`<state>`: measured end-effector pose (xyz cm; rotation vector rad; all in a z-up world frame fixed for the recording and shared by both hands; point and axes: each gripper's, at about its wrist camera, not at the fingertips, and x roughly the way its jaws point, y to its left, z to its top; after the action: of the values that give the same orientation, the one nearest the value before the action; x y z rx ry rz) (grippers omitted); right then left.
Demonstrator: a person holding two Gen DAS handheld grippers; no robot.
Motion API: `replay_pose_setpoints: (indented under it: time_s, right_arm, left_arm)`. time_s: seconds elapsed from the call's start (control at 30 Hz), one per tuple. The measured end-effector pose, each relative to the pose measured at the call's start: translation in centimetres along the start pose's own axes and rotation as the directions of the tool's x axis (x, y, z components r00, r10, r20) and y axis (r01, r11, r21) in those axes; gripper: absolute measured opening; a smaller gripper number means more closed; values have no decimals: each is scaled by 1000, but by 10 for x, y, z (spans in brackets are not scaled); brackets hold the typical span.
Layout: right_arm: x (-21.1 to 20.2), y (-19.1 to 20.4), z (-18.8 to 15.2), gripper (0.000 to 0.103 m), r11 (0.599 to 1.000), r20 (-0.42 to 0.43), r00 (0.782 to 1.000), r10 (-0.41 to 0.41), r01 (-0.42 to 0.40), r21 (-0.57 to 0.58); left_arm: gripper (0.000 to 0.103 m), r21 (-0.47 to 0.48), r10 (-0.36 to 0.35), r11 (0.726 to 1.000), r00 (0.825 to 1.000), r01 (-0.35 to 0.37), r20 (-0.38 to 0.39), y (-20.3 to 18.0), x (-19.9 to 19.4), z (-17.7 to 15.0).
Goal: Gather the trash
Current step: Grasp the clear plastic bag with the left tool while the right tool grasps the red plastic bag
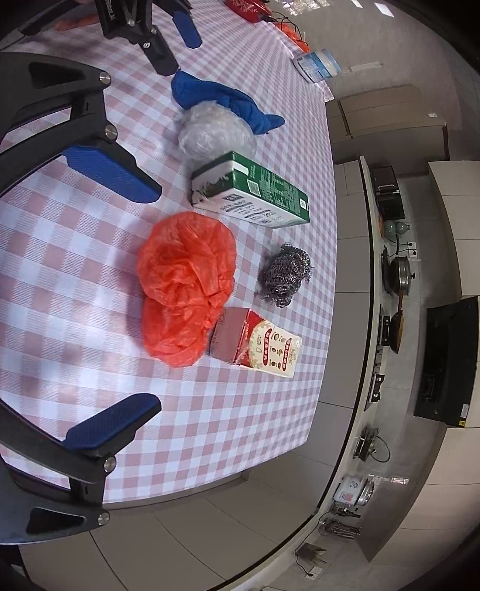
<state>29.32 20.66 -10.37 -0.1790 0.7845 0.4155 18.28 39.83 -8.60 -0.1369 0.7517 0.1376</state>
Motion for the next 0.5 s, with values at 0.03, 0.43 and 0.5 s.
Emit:
replay_pose_setpoints:
  time_s: [0.03,0.43,0.5]
  right_arm:
    - [4,-1,3,103,1000,0,1000,3,-3,-2]
    - [42,-12,16,103,998,-36,998,57,-56,8]
    - [47,-13,17,98,997,-45,996,74,-74,14]
  left_arm:
    - [97,17,-5,1000,1000,5,8,-6,1,5]
    - [91,73,-65,995,998,66,-19,-38,43,31]
    - [86,89,-62,994,997,65,-43,-40,52,30]
